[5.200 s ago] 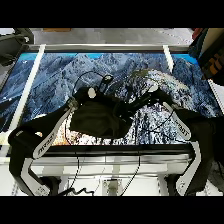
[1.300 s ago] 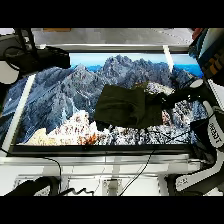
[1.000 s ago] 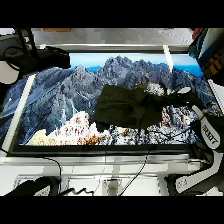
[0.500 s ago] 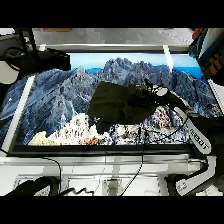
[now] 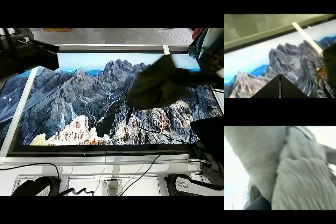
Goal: Fold the clothes and pants, and hang the long-sleeved shirts on hangers.
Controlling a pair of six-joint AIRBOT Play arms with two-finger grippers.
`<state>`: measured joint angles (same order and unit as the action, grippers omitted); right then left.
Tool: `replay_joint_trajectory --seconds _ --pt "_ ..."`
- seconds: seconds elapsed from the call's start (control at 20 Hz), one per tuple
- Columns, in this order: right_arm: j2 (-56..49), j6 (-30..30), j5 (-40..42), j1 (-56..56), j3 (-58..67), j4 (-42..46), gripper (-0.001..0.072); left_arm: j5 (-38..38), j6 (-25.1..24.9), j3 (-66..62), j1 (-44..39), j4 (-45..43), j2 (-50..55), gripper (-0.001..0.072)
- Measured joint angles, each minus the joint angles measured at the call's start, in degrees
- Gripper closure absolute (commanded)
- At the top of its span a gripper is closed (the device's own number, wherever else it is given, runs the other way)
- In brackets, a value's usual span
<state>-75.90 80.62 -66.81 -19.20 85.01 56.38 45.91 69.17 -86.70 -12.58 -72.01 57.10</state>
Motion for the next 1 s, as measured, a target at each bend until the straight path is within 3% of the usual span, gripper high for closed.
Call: replay_joint_trajectory --seconds 0.25,0.55,0.6,0.7,1.0 --pt "12.11 1.07 -9.62 -20.0 4.26 13.53 0.0677 0.02 -0.85 0.0 0.0 -0.02 -4.26 0.0691" --pt "17.16 6.78 -25.99 -42.99 4.9 28.65 0.0675 0.04 -1.2 0.0 0.0 0.0 -5.64 0.069" --pt "17.46 7.58 -27.63 -45.55 4.7 29.49 0.0612 0.04 -1.22 0.0 0.0 0.0 -5.7 0.069" --pt "17.92 8.48 -28.55 -48.65 4.52 29.83 0.0043 0.04 -1.25 0.0 0.0 0.0 -5.77 0.069" --pt "18.45 9.81 -29.64 -51.8 4.28 29.59 0.0032 0.04 -1.22 0.0 0.0 0.0 -5.79 0.069"
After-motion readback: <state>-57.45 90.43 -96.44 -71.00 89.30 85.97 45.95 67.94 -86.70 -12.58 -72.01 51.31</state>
